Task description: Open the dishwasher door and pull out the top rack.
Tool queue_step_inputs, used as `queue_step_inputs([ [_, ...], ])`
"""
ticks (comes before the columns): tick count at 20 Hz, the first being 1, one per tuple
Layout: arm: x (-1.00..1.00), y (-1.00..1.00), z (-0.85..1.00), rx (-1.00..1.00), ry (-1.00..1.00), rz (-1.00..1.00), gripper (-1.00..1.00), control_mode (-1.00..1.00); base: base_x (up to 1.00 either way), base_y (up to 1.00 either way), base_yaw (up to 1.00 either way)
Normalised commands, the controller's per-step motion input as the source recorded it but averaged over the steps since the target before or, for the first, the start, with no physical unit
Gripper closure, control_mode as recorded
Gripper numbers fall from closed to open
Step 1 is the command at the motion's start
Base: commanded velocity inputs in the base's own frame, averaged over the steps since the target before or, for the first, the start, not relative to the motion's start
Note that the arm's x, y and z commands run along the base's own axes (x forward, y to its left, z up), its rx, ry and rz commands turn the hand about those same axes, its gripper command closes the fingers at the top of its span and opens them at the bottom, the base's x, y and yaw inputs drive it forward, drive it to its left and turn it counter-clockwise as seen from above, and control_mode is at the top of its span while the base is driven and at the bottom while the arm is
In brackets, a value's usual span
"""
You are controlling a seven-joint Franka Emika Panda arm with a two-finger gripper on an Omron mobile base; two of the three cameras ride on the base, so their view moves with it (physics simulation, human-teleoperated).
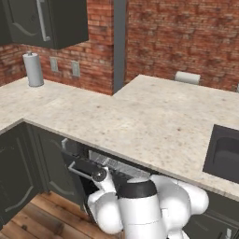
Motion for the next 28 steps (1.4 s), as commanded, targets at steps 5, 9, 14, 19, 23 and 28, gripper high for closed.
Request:
queue_step_inputs([
  [5,-1.00,0.08,-0.66,0.19,0.63,0.41,1.00,-1.00,0.00,0.00,0.00],
  [9,-1.00,0.36,-0.82,0.12,0.61,0.35,1.00,-1.00,0.00,0.00,0.00],
  [14,-0.81,0.66,-0.70,0.02,0.65,0.22,1.00,-1.00,0.00,0.00,0.00],
  [19,-0.52,0.62,-0.21,0.01,0.72,0.13,-1.00,-1.00,0.00,0.00,0.00],
  [23,-0.38,0.26,0.36,0.05,0.57,0.03,-1.00,-1.00,0.00,0.00,0.00],
  [28,-0.53,0.02,1.00,0.02,0.35,0.00,-1.00,-1.00,0.00,0.00,0.00],
])
